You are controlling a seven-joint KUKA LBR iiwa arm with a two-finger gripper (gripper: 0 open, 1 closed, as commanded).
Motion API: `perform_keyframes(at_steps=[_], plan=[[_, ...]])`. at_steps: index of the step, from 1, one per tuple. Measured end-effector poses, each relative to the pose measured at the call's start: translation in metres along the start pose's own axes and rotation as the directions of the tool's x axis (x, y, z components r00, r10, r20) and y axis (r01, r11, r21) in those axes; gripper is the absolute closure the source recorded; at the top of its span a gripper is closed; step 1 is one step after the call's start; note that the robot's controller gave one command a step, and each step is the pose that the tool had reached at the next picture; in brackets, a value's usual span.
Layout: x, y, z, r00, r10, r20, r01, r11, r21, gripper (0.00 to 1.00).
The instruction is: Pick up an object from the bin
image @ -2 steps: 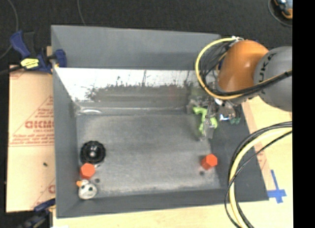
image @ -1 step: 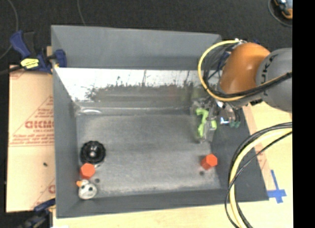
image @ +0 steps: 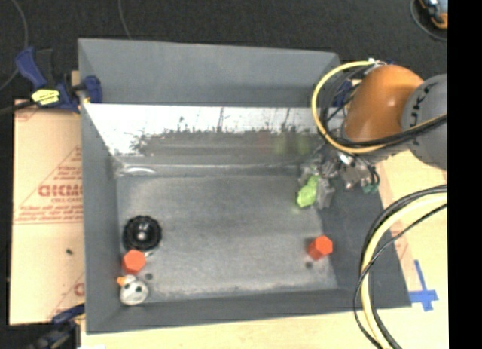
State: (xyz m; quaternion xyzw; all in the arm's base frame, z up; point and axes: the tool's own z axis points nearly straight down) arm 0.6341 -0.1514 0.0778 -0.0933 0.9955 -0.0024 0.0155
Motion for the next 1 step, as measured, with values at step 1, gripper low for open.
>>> perform_keyframes(at_steps=[1], plan=[[-0.0001, 0.0001, 0.0000, 1.000, 0.001, 0.000, -0.001, 1.000, 0.000, 1.00]])
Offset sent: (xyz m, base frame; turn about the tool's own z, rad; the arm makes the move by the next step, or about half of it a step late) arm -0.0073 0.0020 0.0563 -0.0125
